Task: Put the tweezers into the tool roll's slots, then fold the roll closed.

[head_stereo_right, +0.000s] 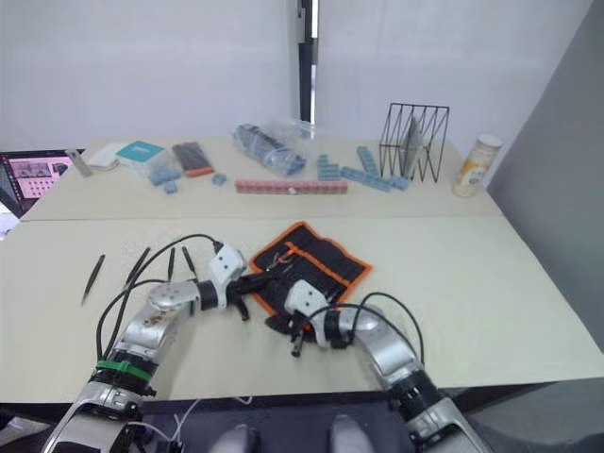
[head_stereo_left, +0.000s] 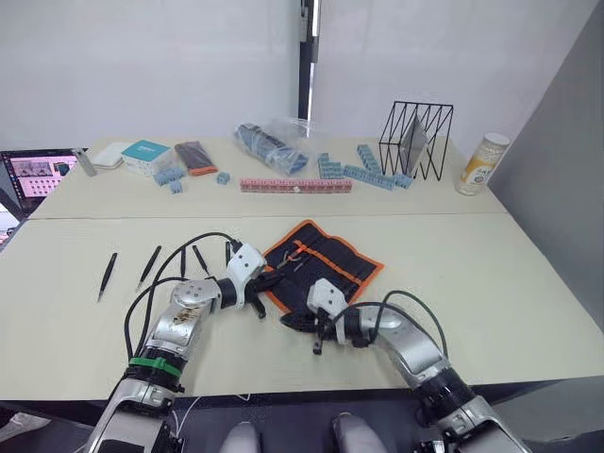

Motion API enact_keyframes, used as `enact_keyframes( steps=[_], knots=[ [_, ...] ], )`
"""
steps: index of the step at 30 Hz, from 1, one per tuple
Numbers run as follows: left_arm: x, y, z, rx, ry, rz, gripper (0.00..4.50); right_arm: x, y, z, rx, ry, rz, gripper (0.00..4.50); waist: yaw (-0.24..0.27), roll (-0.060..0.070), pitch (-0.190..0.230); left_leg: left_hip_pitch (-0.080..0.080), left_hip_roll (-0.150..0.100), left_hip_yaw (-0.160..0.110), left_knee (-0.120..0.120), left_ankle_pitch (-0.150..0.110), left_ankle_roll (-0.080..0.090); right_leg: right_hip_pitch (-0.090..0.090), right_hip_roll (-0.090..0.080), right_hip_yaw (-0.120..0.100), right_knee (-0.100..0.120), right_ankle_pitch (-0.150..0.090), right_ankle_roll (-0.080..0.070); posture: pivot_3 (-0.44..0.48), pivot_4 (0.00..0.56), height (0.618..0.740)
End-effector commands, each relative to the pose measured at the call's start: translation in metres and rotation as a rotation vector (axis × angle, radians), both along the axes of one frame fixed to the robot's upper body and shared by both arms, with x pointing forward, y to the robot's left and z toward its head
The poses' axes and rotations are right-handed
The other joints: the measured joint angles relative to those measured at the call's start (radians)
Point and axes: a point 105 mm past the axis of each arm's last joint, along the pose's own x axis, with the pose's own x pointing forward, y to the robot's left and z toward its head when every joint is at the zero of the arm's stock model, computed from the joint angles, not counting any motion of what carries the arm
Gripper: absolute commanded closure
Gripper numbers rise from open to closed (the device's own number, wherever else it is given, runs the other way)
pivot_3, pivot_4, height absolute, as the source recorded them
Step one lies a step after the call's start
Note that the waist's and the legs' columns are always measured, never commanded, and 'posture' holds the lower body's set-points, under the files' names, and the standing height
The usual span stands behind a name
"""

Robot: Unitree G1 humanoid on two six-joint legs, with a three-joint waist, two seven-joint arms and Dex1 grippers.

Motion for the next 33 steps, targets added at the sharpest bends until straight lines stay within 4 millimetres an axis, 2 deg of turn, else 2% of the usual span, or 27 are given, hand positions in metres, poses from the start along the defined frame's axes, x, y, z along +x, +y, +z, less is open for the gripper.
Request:
enact_keyframes(
  steps=[1,5,8,11,14,16,18,21,23,26,30,33],
  knots=[
    [0.001,0.010,-0.007,0.044,0.012,0.015,4.49,-0.017,-0.033,-0.055,-0.223,0.146,-0.028,4.50,0.000,0.002,-0.002,0.002,0.000,0.000,0.000,0.000,-0.001,0.001,0.000,0.000,-0.002,0.000,0.000,0.000,0.150,0.737],
    [0.000,0.008,0.005,-0.001,-0.037,-0.018,4.49,-0.015,-0.039,-0.048,-0.219,0.141,-0.043,4.50,0.004,0.003,-0.003,0.002,-0.001,0.000,0.000,-0.001,-0.001,0.002,-0.002,0.000,-0.010,-0.001,0.000,0.000,0.150,0.737],
    [-0.001,0.014,0.028,-0.069,-0.124,-0.052,4.49,-0.017,-0.038,-0.027,-0.159,0.138,-0.033,4.50,0.010,0.003,-0.003,-0.003,-0.002,0.001,0.000,-0.001,-0.001,0.002,-0.002,0.002,-0.011,-0.001,0.001,0.000,0.150,0.737],
    [0.000,0.025,0.042,-0.104,-0.165,-0.063,4.49,-0.023,-0.037,-0.007,-0.092,0.174,-0.014,4.50,0.019,0.003,-0.003,-0.009,-0.002,-0.001,0.000,0.003,0.005,-0.002,-0.002,0.002,-0.010,0.001,0.003,0.000,0.150,0.737],
    [0.005,0.040,0.053,-0.099,-0.211,-0.055,4.49,-0.030,-0.041,0.015,-0.017,0.225,0.001,4.50,0.026,0.002,-0.003,-0.011,-0.002,-0.002,-0.001,0.000,0.001,-0.004,-0.001,0.002,-0.008,0.001,0.004,0.000,0.150,0.737],
    [0.007,0.046,0.058,-0.102,-0.227,-0.048,4.49,-0.031,-0.043,0.028,0.025,0.244,-0.002,4.50,0.028,0.002,-0.002,-0.016,-0.003,-0.003,-0.001,-0.001,0.000,-0.009,-0.001,0.002,-0.007,0.002,0.006,0.000,0.150,0.737],
    [0.011,0.055,0.069,-0.130,-0.242,-0.032,4.49,-0.031,-0.049,0.045,0.076,0.251,-0.013,4.50,0.029,0.002,-0.002,-0.025,-0.004,-0.004,-0.001,-0.001,0.000,-0.018,-0.001,0.002,-0.007,0.007,0.014,0.000,0.150,0.737],
    [0.011,0.069,0.081,-0.152,-0.252,-0.023,4.49,-0.025,-0.064,0.067,0.143,0.215,-0.066,4.50,0.027,0.002,0.001,-0.030,-0.004,-0.005,-0.001,-0.001,0.000,-0.021,-0.001,0.002,-0.008,0.008,0.015,0.000,0.150,0.737],
    [0.010,0.081,0.087,-0.164,-0.249,0.000,4.49,-0.021,-0.077,0.075,0.164,0.203,-0.110,4.50,0.024,0.001,0.002,-0.030,-0.004,-0.005,-0.001,-0.001,0.001,-0.021,-0.001,0.001,-0.008,0.008,0.015,0.000,0.150,0.737],
    [0.005,0.097,0.090,-0.166,-0.238,0.022,4.49,-0.015,-0.099,0.079,0.165,0.184,-0.187,4.50,0.025,0.001,0.002,-0.030,-0.004,-0.005,-0.001,-0.001,0.001,-0.021,-0.001,0.001,-0.008,0.008,0.015,0.000,0.150,0.737],
    [-0.005,0.103,0.091,-0.181,-0.201,0.018,4.49,-0.011,-0.112,0.081,0.166,0.168,-0.251,4.50,0.024,0.001,0.003,-0.029,-0.004,-0.005,-0.001,-0.001,0.001,-0.021,-0.001,0.001,-0.008,0.008,0.015,0.000,0.150,0.737],
    [-0.010,0.127,0.093,-0.207,-0.180,0.109,4.49,-0.006,-0.131,0.084,0.167,0.125,-0.340,4.50,0.025,0.001,0.003,-0.029,-0.004,-0.005,0.000,-0.001,0.001,-0.021,-0.001,0.001,-0.007,0.008,0.015,0.000,0.150,0.737]
  ],
)
